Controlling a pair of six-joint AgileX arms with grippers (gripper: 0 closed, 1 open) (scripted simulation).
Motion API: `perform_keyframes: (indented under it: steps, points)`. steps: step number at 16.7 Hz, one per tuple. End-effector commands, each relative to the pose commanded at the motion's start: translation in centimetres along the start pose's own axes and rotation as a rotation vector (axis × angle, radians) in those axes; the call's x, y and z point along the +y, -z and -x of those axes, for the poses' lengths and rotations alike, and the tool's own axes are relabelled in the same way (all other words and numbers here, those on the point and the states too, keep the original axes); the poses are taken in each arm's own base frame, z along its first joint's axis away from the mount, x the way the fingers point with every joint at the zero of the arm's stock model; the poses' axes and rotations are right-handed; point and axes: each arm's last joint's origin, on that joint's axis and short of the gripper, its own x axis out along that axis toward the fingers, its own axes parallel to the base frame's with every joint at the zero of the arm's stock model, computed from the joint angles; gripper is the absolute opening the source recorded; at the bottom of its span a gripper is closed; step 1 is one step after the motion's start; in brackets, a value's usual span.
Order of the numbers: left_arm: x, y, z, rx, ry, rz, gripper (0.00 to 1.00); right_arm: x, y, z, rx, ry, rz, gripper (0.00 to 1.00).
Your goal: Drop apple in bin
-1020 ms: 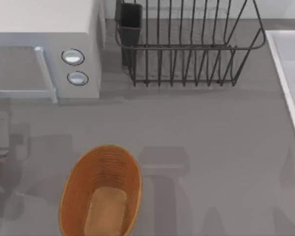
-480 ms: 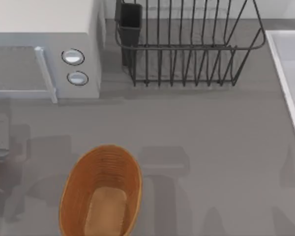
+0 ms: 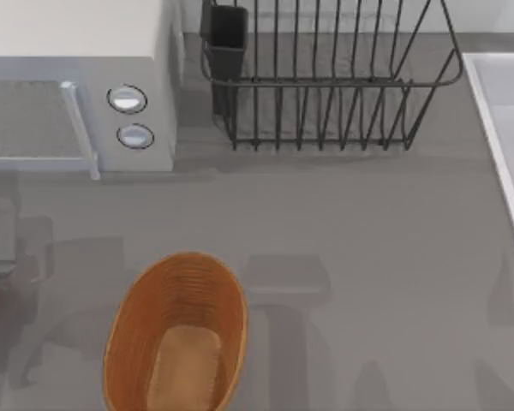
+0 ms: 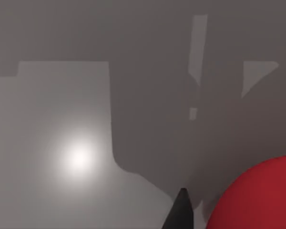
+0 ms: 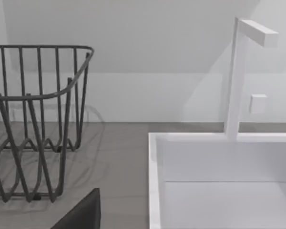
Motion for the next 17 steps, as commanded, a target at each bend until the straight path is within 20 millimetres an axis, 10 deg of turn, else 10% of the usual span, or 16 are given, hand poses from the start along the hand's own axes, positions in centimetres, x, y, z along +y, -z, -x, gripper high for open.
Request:
perform_keyframes:
  steps: [8,17]
  points:
    - [0.1,-0.1,1.6,0.001,0.007,0.01,0.0,0.0,0.0,0.0,0.0,0.0,0.0,1.0]
    - [0.4,-0.1,12.8,0.002,0.031,0.005,0.0,0.0,0.0,0.0,0.0,0.0,0.0,1.0]
